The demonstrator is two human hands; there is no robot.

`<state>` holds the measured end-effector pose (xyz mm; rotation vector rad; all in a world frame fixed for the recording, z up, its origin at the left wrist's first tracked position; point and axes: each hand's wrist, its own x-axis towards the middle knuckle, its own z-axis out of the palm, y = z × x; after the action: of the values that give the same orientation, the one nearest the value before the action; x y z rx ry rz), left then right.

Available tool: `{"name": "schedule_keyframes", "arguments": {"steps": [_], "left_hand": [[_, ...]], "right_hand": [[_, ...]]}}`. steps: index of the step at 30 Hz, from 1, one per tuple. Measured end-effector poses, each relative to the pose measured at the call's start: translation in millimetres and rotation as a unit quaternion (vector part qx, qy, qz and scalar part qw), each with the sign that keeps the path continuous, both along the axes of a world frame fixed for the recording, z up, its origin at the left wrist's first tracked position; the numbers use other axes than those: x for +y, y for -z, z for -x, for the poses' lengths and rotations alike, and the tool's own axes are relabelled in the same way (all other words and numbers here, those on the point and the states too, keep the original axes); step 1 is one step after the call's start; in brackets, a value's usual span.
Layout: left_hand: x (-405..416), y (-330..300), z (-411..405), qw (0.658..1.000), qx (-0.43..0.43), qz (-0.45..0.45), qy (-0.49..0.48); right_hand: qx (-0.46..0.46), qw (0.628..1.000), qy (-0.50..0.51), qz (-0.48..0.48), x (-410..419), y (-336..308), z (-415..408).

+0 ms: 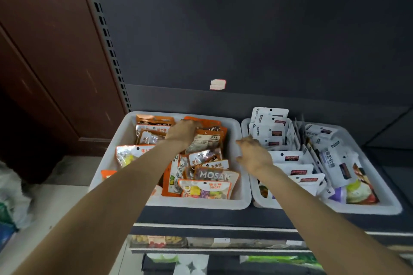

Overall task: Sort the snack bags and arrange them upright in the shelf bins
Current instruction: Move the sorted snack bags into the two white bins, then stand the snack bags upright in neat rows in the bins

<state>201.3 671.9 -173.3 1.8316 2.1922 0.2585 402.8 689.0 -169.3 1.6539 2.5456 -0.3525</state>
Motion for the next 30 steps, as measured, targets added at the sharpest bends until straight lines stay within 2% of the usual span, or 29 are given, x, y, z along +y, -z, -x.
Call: {"name": "schedule_keyframes", "arguments": {"steps": [2, 5, 8, 11, 16, 20, 26, 30], "left_hand": [[-1.4, -2.9, -5.5, 1.0, 0.02, -0.019, 0.009], [-10.6, -14.6, -14.1, 0.998, 0.032, -0.057, 0.026], [-25.6, -34.2, -31.7, 0.994, 0.019, -0.076, 0.072], [-41.1, -55.0, -60.4, 0.985, -0.015, -0.137, 0.106], [-49.7, -76.8, -121.8, 0.963, -0.106, -0.197, 0.153], [-35.1, -80.9, -179.5, 0.951, -0.118, -0.214, 0.189], [9.9, -64.0, -270.7, 0.955, -0.097, -0.201, 0.193], [34.9, -44.7, -304.7, 0.979, -0.085, -0.11, 0.148]], "right_hand": [[0.016, 1.0, -0.001, 0.005, -1.1, -3.3, 0.6], [0.093, 0.996, 0.002, -0.015, -6.7, -16.2, -0.5], [0.167, 0.983, 0.019, -0.069, -16.7, -30.5, -12.9], [0.228, 0.966, 0.059, -0.109, -31.7, -39.6, -38.8], [0.245, 0.954, 0.097, -0.145, -49.1, -57.0, -102.1], [0.249, 0.942, 0.142, -0.176, -35.6, -60.4, -166.0], [0.225, 0.951, 0.169, -0.13, 21.4, -33.8, -259.5], [0.277, 0.954, 0.103, -0.044, 57.4, -13.5, -293.7]]}}
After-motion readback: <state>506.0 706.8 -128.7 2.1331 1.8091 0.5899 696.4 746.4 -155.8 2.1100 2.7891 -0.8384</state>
